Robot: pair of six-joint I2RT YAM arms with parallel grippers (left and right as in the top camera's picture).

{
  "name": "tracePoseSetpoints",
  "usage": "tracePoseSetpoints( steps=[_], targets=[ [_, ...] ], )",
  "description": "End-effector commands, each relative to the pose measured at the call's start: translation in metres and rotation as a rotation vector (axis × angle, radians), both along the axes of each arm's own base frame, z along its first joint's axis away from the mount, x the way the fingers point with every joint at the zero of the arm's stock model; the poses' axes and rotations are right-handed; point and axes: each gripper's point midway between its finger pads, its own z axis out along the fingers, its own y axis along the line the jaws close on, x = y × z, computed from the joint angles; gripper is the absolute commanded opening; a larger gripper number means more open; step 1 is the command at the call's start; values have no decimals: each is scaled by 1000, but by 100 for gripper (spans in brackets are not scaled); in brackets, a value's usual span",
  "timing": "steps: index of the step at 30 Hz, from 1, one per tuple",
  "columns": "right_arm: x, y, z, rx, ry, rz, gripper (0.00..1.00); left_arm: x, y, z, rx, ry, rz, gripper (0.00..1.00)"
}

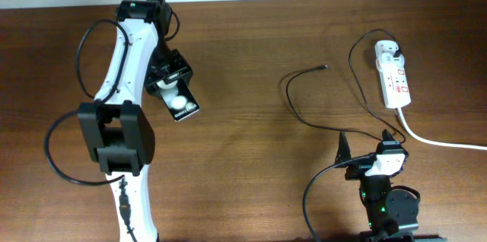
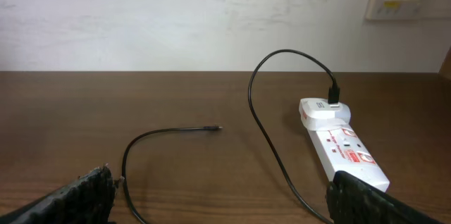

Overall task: Plug charger to phone and switch on socket
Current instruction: 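Lift the phone with the left gripper and turn it upright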

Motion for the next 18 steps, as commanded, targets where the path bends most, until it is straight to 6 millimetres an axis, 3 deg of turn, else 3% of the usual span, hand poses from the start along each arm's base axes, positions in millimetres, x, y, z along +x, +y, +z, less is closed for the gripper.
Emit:
tracePoseSetpoints(
  steps=[1,8,11,12,13,16,18],
  targets=[
    [0,-1,-3,2,3,-9,99,2,0,59,-9,-133,-48,65],
    [0,-1,-3,2,3,-9,99,-41,2,178,-37,-421,-119,64],
    [0,-1,-3,2,3,-9,99,-76,-4,236,-85,-593,-179,61],
    [0,-1,-3,2,3,-9,99,-85,-8,247,-89,-628,-194,61],
    [0,-1,-3,2,3,-9,99,-102,-20,265,-103,-685,-238,61],
    [0,-1,-3,2,3,-9,99,-117,-37,263,-119,-676,-300,61],
    [0,-1,-3,2,3,-9,99,-119,-41,236,-92,-586,-309,61]
  ],
)
